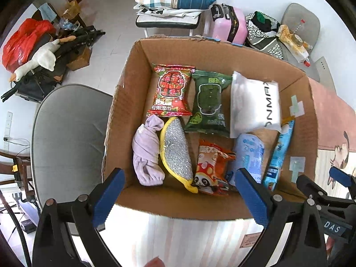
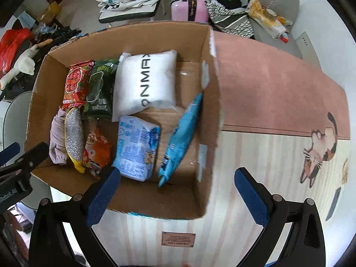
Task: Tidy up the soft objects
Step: 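Place the sock and stick pack into the box and release them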
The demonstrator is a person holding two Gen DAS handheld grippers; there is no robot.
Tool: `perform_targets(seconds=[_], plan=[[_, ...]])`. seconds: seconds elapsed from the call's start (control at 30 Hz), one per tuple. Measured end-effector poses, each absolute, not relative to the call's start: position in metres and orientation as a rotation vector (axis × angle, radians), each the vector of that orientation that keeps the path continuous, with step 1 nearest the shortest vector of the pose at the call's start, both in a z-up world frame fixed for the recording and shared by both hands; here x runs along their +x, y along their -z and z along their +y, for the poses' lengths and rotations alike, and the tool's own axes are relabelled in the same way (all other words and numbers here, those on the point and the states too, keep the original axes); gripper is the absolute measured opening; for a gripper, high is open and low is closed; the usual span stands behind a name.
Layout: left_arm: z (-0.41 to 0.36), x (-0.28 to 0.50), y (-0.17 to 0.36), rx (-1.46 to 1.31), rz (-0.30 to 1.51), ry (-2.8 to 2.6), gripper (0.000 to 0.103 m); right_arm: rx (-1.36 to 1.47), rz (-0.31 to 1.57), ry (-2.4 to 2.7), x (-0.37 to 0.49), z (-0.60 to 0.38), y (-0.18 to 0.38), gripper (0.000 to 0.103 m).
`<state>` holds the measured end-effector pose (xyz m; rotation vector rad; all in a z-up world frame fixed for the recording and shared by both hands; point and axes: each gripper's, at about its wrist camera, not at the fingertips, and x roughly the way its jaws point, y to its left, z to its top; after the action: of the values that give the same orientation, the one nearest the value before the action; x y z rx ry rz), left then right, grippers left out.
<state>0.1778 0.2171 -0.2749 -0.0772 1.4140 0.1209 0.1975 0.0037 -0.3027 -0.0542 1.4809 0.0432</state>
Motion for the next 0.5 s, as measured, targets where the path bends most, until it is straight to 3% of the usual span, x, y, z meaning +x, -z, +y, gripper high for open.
perform_targets(seconds=[0.17,0.5], plan=[[0.205,0.159,0.241,-0.085,1.350,-0.099,0.101,-0.030,1.431,-0.044,0.182,-0.006,0.271,0.103],[0.183,0.099,0.133,-0.061,1.164,-0.079,0.101,-0.015,1.227,-0.074,0.112,-0.019,0.146,0.103]])
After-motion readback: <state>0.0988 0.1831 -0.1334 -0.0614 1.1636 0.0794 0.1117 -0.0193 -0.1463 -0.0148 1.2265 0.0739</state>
